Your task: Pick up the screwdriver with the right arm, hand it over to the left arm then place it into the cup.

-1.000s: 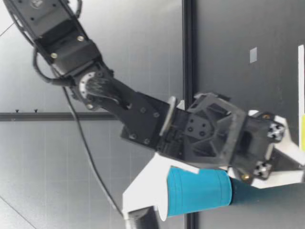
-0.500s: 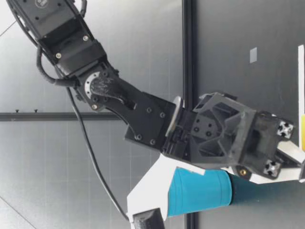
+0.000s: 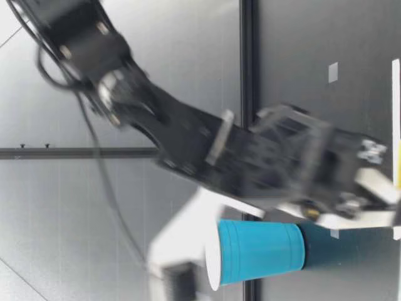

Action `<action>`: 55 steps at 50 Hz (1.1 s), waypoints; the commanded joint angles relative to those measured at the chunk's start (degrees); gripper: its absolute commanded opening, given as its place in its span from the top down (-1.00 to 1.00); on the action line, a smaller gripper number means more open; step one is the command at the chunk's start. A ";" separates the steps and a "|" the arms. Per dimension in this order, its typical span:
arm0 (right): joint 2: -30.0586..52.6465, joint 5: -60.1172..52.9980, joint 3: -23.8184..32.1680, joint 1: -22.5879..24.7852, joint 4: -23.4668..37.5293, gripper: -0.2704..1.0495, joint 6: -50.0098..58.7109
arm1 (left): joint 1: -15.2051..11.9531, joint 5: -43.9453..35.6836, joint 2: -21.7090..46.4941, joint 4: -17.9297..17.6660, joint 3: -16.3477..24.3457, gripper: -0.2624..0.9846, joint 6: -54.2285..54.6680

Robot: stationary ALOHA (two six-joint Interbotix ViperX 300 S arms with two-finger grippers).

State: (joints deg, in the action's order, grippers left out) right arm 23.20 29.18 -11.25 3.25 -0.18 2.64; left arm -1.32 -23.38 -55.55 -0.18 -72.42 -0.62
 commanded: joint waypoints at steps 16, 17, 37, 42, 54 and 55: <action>-18.81 -38.85 -21.45 -2.29 -0.35 0.56 6.33 | -0.09 -4.39 6.06 -0.18 0.35 -0.28 0.53; -19.34 -41.31 -22.41 -2.37 -0.44 0.56 6.42 | -0.09 -4.66 6.50 -0.18 0.44 -0.31 0.70; -20.39 -68.64 -27.77 -4.66 -1.67 0.56 5.80 | -0.09 -15.12 17.93 -0.18 3.25 -0.40 2.37; -19.34 -68.64 -25.75 -4.66 -1.14 0.56 5.63 | -0.09 -16.79 20.48 -0.18 4.22 -0.40 3.25; -18.02 -68.64 -22.85 -4.66 -0.70 0.56 4.92 | -0.09 -21.01 25.49 -0.26 6.59 -0.40 3.60; -17.93 -68.64 -22.76 -4.66 -0.70 0.56 4.92 | -0.09 -21.18 25.93 -0.35 6.77 -0.40 3.60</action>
State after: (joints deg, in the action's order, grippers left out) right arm 5.98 -38.76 -35.68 -0.97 -0.97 7.65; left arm -1.32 -43.24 -30.50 -0.35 -67.68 2.90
